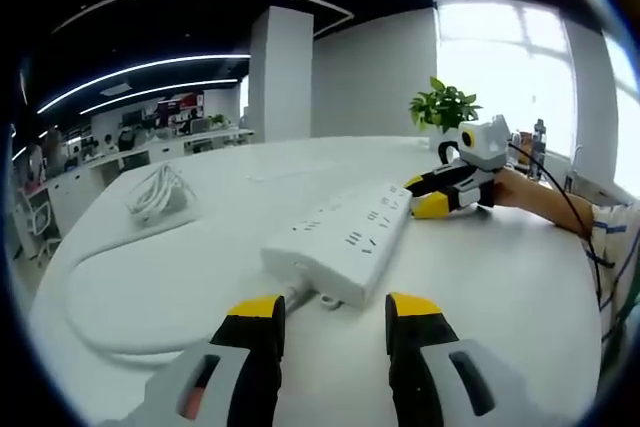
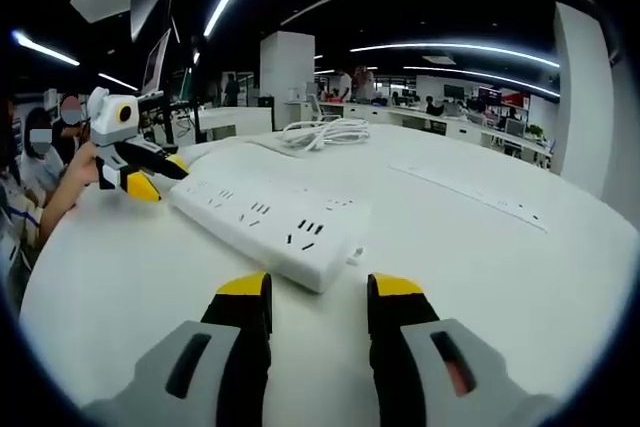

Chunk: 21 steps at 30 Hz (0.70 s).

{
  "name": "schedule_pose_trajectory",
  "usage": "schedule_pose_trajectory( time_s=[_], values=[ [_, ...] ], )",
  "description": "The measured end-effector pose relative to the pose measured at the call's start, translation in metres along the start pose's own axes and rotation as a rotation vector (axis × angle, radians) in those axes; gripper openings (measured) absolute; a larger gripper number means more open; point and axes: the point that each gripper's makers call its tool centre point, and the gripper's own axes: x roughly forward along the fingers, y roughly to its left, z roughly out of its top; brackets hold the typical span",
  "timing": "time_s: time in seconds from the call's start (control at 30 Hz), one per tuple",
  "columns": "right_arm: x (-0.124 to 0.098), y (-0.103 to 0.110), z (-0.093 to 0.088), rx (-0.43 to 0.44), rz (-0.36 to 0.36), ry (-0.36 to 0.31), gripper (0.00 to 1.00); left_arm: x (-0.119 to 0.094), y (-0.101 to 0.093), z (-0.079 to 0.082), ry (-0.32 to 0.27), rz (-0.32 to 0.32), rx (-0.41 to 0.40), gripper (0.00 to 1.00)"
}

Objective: Straighten the power strip on the desk, plug the charger into it

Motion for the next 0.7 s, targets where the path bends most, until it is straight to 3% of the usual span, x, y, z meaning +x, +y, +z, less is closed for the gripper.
schedule_pose_trajectory(
  time_s=[0.23, 0.5, 0.7],
  values=[
    [-0.002, -0.004, 0.003, -0.022, -0.008, -0.006, 0.38, 0.006, 0.0, 0.005, -0.012, -0.012, 0.019, 0.4],
    [0.009, 0.006, 0.012, -0.021, 0.052, -0.022, 0.38, 0.014, -0.001, 0.018, -0.057, -0.036, 0.038, 0.4],
    [0.015, 0.012, 0.011, -0.035, 0.082, -0.023, 0.39, 0.017, -0.008, 0.014, -0.061, -0.019, 0.038, 0.38]
  ],
)
